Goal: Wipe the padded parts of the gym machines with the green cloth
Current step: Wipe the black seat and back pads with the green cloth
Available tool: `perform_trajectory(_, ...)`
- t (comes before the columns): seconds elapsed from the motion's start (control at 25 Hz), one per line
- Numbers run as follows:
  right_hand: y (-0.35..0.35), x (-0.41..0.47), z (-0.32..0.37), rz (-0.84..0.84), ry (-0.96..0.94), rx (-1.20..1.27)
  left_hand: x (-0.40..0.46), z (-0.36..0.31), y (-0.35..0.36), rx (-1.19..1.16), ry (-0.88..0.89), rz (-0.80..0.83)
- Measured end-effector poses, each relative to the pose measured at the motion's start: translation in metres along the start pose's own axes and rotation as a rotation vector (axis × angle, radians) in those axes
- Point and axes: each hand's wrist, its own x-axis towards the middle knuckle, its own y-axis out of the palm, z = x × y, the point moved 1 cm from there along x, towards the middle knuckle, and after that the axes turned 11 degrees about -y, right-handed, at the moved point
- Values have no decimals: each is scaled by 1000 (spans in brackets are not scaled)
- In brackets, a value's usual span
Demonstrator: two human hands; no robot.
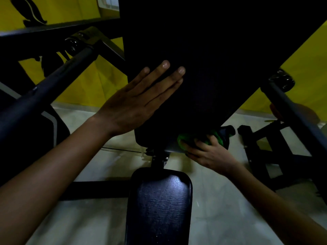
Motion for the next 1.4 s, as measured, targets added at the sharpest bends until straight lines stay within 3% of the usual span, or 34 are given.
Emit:
perform_trajectory(0.08,-9,-5,-5,-14,38,29,0,-1,-2,0,-1,8)
perform_trajectory(0.28,-38,-5,-31,-320,422,-21,-1,-10,2,-106,-79,-4)
perform_trajectory(0.56,-7,-10,-9,-97,133,-2,-2,-15,1,-130,-128,-1)
perform_trajectory(0.76,-21,0,-14,-236,345,-25,-22,-26,15,-117,-73,79)
perform_trajectory(0.88,3,2,-1,-173,258,-102,-50,-42,29,-74,-41,172)
perform_trajectory(1.04,22,2,21,-34,60,-64,-58,-49,32,-154,-74,188)
perform_trajectory(1.12,12,4,16,-45,83,-26,-61,-49,31,-203,-101,199)
perform_trajectory(1.28,-2,13,9,-167,310,-36,-83,-69,29,-417,-268,304)
perform_trajectory(1.4,20,17,21,-120,135,-71,-104,-93,28,-554,-341,416)
